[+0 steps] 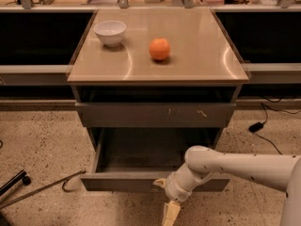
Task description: Close middle drawer
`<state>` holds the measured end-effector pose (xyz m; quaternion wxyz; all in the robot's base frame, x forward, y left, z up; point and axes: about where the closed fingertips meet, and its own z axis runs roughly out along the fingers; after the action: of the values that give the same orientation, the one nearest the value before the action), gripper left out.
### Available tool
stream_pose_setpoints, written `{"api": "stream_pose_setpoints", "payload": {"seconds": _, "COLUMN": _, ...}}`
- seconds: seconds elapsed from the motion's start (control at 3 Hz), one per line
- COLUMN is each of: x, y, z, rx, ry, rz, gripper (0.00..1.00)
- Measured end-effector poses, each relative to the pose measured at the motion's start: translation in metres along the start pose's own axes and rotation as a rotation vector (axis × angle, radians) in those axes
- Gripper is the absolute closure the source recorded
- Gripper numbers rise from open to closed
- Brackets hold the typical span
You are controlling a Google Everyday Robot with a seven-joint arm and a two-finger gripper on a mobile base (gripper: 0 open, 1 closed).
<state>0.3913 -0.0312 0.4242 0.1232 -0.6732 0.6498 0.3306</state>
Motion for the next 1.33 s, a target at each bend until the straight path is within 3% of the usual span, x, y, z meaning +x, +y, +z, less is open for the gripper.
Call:
{"api": "stream_pose_setpoints", "payload": {"seconds": 0.33, "x": -0.013, "y": -0.039, "z": -0.019, "rx": 0.048, "ry": -0.049, "rz": -0.022, "gripper": 0.00}}
{"api": "stream_pose_setpoints", "payload": {"seconds": 0.67, "x": -0.008, "y": -0.042, "z": -0.016, "rx": 0.047, "ry": -0.035, "rz": -0.024, "gripper": 0.00}}
{"api": "stream_pose_setpoints", "payload": {"seconds": 1.33, "x": 0.018, "y": -0.073, "z": -0.037, "rx": 0.123, "ry": -0.037, "rz": -0.003, "gripper": 0.00}}
